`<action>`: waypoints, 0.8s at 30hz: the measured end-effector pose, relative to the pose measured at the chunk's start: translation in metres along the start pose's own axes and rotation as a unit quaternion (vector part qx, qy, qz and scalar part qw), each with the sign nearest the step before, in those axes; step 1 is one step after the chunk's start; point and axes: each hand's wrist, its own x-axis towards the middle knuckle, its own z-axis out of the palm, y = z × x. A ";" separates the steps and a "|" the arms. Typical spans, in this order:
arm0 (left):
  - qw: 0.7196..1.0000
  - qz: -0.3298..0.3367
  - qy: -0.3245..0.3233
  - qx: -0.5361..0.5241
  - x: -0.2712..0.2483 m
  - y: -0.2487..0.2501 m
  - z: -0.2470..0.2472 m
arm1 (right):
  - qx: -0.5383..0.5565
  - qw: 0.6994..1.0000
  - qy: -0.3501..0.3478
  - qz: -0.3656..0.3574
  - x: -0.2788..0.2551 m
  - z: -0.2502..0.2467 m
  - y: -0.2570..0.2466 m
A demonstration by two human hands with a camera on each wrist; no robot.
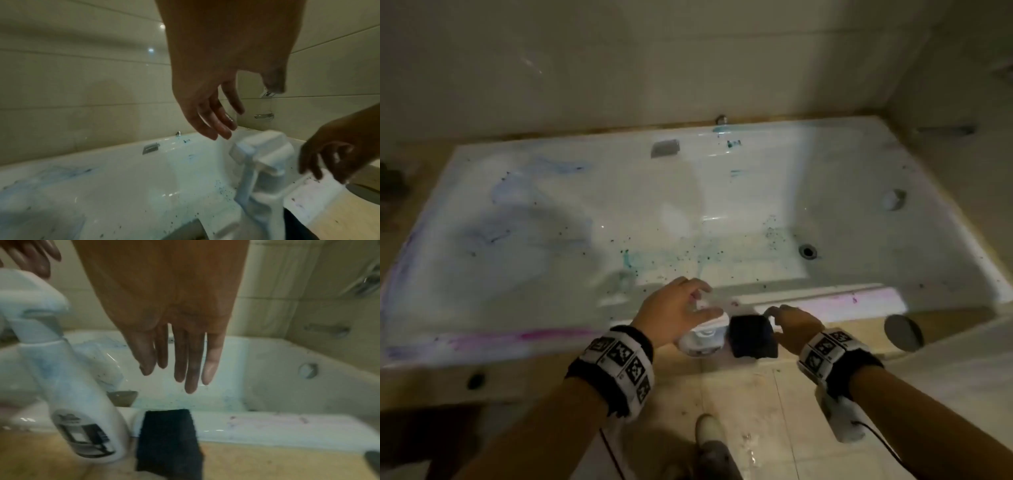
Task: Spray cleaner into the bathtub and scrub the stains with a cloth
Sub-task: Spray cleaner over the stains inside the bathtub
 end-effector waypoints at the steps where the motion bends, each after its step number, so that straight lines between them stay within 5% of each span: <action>1: 1.000 -0.003 -0.010 0.014 0.002 -0.005 0.005 | 0.048 0.999 -0.009 -0.014 0.006 0.002 -0.005; 7: 0.988 0.033 -0.009 0.152 0.002 -0.015 0.027 | 0.104 0.986 -0.042 -0.120 0.008 0.003 -0.049; 13: 0.973 0.084 0.016 0.216 0.009 -0.019 0.023 | 0.113 0.984 -0.064 -0.121 0.010 0.000 -0.069; 20: 0.967 0.196 -0.019 0.160 0.003 -0.010 -0.004 | 0.235 0.956 -0.123 -0.124 0.022 0.010 -0.085; 24: 0.984 0.162 0.037 0.060 0.011 -0.005 -0.038 | 0.302 0.941 -0.081 -0.128 0.031 -0.001 -0.098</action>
